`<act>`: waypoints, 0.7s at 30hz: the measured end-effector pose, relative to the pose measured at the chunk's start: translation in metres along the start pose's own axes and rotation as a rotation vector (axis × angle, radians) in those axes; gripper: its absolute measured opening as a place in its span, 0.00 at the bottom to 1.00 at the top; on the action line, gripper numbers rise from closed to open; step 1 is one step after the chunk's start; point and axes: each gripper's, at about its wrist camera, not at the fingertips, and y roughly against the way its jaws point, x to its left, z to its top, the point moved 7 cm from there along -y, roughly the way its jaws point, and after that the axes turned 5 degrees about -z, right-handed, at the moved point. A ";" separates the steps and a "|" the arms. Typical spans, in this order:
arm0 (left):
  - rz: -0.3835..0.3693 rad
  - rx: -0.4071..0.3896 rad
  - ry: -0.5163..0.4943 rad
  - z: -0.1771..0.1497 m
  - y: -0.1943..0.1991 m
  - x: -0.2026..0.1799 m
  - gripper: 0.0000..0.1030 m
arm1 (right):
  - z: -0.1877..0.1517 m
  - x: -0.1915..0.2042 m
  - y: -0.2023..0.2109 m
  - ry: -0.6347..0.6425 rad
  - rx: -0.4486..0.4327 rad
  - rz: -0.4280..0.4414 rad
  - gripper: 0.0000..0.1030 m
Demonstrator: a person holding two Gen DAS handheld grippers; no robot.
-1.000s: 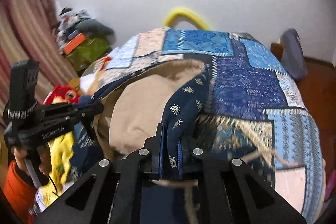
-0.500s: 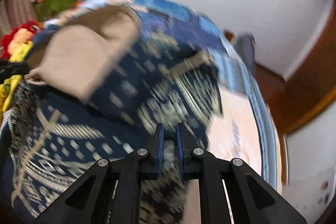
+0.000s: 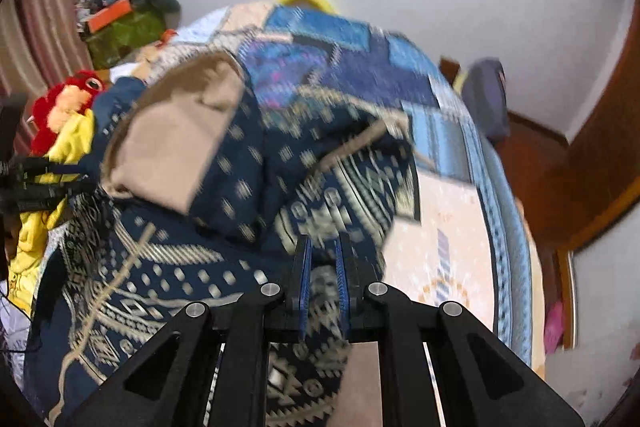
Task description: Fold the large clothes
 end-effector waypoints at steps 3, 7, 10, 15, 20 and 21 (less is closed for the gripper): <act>0.023 -0.041 -0.010 0.039 -0.009 0.004 0.67 | 0.026 0.011 -0.009 0.010 -0.028 0.028 0.08; 0.012 0.027 -0.044 0.071 -0.055 0.001 0.67 | 0.045 0.019 -0.024 -0.029 -0.025 0.087 0.08; -0.022 0.085 -0.054 0.087 -0.088 -0.009 0.67 | 0.050 0.020 -0.040 -0.060 -0.013 0.128 0.08; 0.001 0.080 -0.061 0.119 -0.124 -0.018 0.65 | 0.041 0.015 -0.064 -0.098 0.032 0.167 0.08; -0.027 0.098 -0.039 0.129 -0.137 -0.028 0.09 | 0.033 0.009 -0.071 -0.155 0.058 0.223 0.08; -0.029 0.091 -0.052 0.129 -0.135 -0.035 0.08 | 0.033 0.007 -0.071 -0.163 0.061 0.224 0.08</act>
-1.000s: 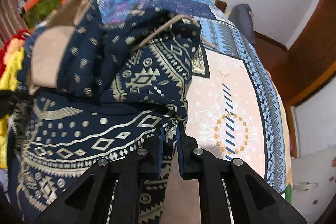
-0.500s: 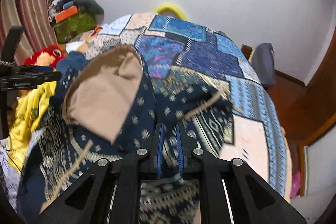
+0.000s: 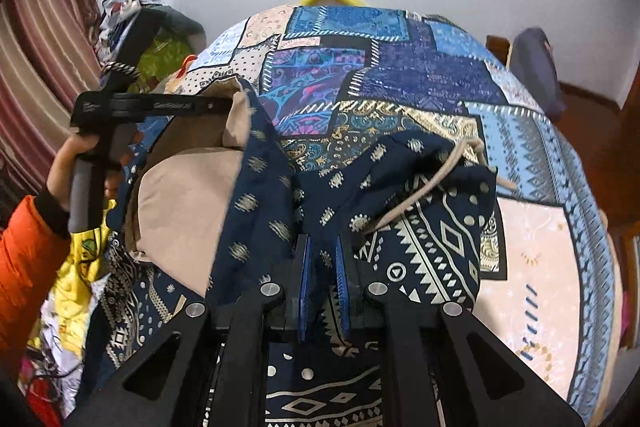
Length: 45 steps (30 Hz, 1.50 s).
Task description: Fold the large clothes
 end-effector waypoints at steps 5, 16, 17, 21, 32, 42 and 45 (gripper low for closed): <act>-0.077 -0.087 -0.121 -0.020 0.050 -0.050 0.06 | -0.003 -0.004 0.016 -0.009 -0.010 -0.019 0.08; -0.285 -0.073 -0.266 -0.153 0.153 -0.136 0.06 | -0.014 0.008 0.103 -0.028 -0.074 -0.032 0.08; -0.293 -0.053 -0.279 -0.171 0.153 -0.140 0.06 | -0.016 0.012 0.109 -0.023 -0.077 -0.026 0.08; -0.314 0.010 -0.297 -0.225 0.144 -0.149 0.06 | -0.025 0.037 0.127 0.006 -0.071 -0.008 0.08; -0.209 0.105 -0.225 -0.307 0.135 -0.126 0.45 | -0.104 0.094 0.068 0.162 0.137 -0.050 0.08; -0.083 0.016 -0.072 -0.281 0.151 -0.045 0.52 | -0.150 0.084 0.034 0.303 0.245 -0.113 0.08; -0.075 0.048 -0.007 -0.276 0.123 -0.027 0.52 | -0.154 0.088 0.035 0.387 0.230 -0.154 0.08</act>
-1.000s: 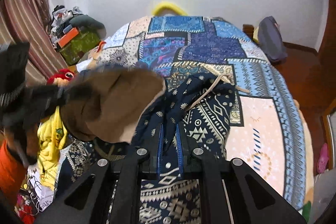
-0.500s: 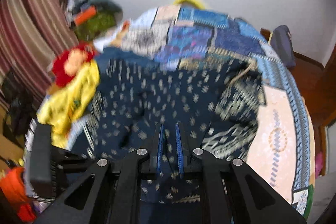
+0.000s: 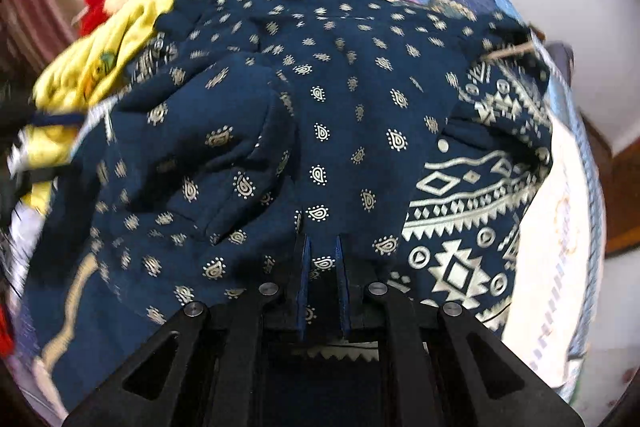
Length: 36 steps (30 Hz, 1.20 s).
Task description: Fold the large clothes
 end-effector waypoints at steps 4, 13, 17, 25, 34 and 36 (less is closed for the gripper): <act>0.062 0.090 0.000 -0.016 -0.044 0.014 0.55 | -0.002 -0.002 0.003 0.045 0.001 -0.077 0.08; -0.030 0.069 0.120 -0.026 -0.059 0.034 0.63 | -0.027 -0.028 0.023 0.042 -0.045 -0.231 0.55; -0.004 0.067 0.101 -0.026 -0.057 0.029 0.63 | -0.048 -0.065 0.029 -0.086 -0.045 -0.256 0.96; 0.114 -0.010 0.070 -0.030 0.001 0.031 0.62 | -0.084 -0.103 0.071 -0.374 -0.094 -0.070 0.96; 0.079 0.072 0.190 -0.102 0.041 0.068 0.62 | -0.108 -0.068 0.099 -0.495 -0.125 0.178 0.87; 0.034 0.085 0.247 -0.120 0.044 0.077 0.62 | -0.115 -0.062 0.097 -0.498 -0.112 0.206 0.80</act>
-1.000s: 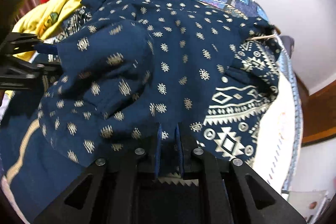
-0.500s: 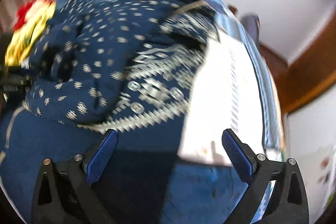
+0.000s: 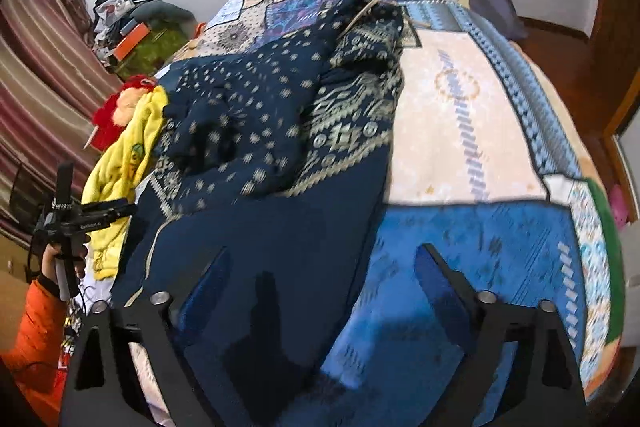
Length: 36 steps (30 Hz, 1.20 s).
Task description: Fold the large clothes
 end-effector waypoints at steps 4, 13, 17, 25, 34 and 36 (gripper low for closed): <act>-0.168 0.045 0.098 -0.022 -0.007 0.007 0.62 | -0.017 0.011 -0.004 0.012 0.017 0.028 0.71; -0.152 0.042 0.059 -0.020 -0.020 -0.024 0.10 | -0.016 0.024 -0.016 0.016 -0.029 -0.012 0.13; -0.125 -0.060 -0.062 0.008 0.008 -0.060 0.09 | -0.001 0.028 -0.013 0.034 -0.046 0.003 0.07; -0.182 -0.293 -0.157 0.100 0.084 -0.095 0.08 | 0.077 0.037 0.016 0.072 -0.187 0.035 0.07; -0.068 -0.432 0.001 0.204 0.083 -0.031 0.08 | 0.183 0.009 0.005 0.024 -0.318 -0.052 0.07; -0.002 -0.413 0.029 0.222 0.062 -0.010 0.08 | 0.203 -0.001 -0.014 0.005 -0.311 -0.082 0.07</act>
